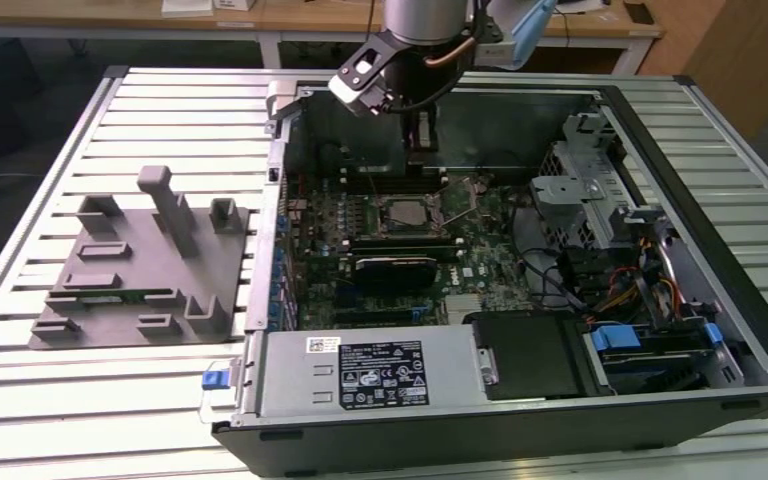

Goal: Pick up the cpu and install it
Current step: 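Close the cpu cover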

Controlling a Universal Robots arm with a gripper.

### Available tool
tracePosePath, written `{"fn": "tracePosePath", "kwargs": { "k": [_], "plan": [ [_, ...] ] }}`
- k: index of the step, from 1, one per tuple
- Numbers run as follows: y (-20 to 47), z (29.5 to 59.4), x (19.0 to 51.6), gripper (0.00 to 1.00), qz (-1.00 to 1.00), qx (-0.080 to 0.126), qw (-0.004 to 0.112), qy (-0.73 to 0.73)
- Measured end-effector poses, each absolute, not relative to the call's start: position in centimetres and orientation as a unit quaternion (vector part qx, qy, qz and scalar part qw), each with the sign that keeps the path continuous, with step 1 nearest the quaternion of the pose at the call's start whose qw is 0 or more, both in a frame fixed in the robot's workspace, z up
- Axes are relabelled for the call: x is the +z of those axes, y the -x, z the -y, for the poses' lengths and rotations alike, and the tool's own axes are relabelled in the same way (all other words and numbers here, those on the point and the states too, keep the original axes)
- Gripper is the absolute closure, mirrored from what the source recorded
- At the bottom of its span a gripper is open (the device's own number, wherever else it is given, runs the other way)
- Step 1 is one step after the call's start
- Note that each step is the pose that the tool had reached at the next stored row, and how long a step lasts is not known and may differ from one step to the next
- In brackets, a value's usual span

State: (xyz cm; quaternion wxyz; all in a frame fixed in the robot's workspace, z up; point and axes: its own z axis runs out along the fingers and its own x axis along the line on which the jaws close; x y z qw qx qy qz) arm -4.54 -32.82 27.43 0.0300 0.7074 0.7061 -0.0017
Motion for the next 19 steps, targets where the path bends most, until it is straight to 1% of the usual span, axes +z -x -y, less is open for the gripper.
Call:
{"fn": "tracePosePath", "kwargs": {
  "k": [8,19],
  "plan": [
    [4.3,32.8,27.5,0.89,-0.706,-0.002,0.03,-0.707],
    [2.0,32.8,27.5,0.89,-0.706,-0.002,0.03,-0.708]
  ]
}}
